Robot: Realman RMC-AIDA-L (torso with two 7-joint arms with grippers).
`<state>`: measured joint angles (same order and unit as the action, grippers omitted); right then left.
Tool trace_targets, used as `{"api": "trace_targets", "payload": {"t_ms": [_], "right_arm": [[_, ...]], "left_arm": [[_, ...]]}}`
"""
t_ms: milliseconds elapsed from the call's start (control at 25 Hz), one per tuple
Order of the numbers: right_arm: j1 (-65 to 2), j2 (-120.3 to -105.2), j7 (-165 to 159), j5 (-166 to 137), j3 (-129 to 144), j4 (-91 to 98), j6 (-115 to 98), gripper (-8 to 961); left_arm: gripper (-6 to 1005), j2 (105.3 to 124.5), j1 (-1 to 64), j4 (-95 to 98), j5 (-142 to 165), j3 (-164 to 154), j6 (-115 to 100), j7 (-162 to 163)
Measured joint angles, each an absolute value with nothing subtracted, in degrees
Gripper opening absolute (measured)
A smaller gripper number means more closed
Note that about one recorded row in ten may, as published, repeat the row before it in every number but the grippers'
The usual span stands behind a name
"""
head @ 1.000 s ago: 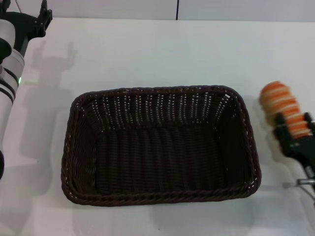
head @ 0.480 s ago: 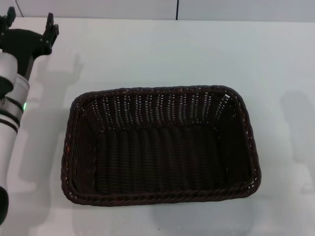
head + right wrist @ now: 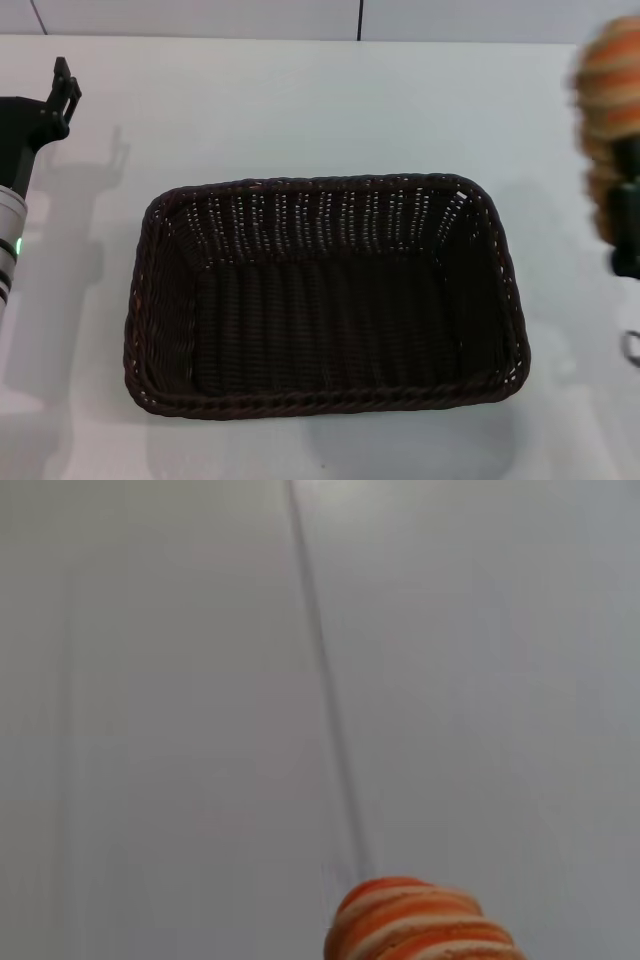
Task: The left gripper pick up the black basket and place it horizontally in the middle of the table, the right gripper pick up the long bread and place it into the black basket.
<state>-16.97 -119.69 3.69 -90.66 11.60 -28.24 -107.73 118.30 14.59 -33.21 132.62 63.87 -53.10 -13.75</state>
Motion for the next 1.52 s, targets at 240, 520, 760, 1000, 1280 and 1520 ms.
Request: {"api": "trace_targets", "payload": {"t_ms": [240, 520, 760, 1000, 1280, 1520], "right_arm": [[-22.22, -119.69, 3.1, -96.28, 11.44, -30.0, -95.65, 442], [-25.03, -119.64, 1.37, -97.89, 11.14, -31.78, -89.24, 436], [-25.09, -119.54, -1.89, -98.12, 11.05, -30.88, -88.73, 558], [-24.53, -119.45, -2.02, -98.91, 11.14, -31.98, -89.93, 669], [-20.75, -119.04, -2.06, -102.12, 11.39, -32.73, -98.11, 762], [-19.25, -119.17, -1.23, -102.43, 11.52, -32.17, -102.94, 782]], "left_arm": [[818, 118.35, 14.86, -32.55, 132.57, 63.96, -53.21, -13.73], [818, 118.39, 15.37, -31.29, 132.54, 64.22, -54.09, -13.71], [818, 118.54, 15.0, -31.24, 132.01, 65.0, -55.07, -12.77], [818, 118.42, 14.75, -31.2, 132.12, 65.2, -55.33, -10.89], [818, 118.33, 14.54, -31.2, 132.25, 65.08, -55.33, -10.89], [818, 118.3, 14.5, -31.2, 132.3, 65.07, -55.33, -10.89]]}}
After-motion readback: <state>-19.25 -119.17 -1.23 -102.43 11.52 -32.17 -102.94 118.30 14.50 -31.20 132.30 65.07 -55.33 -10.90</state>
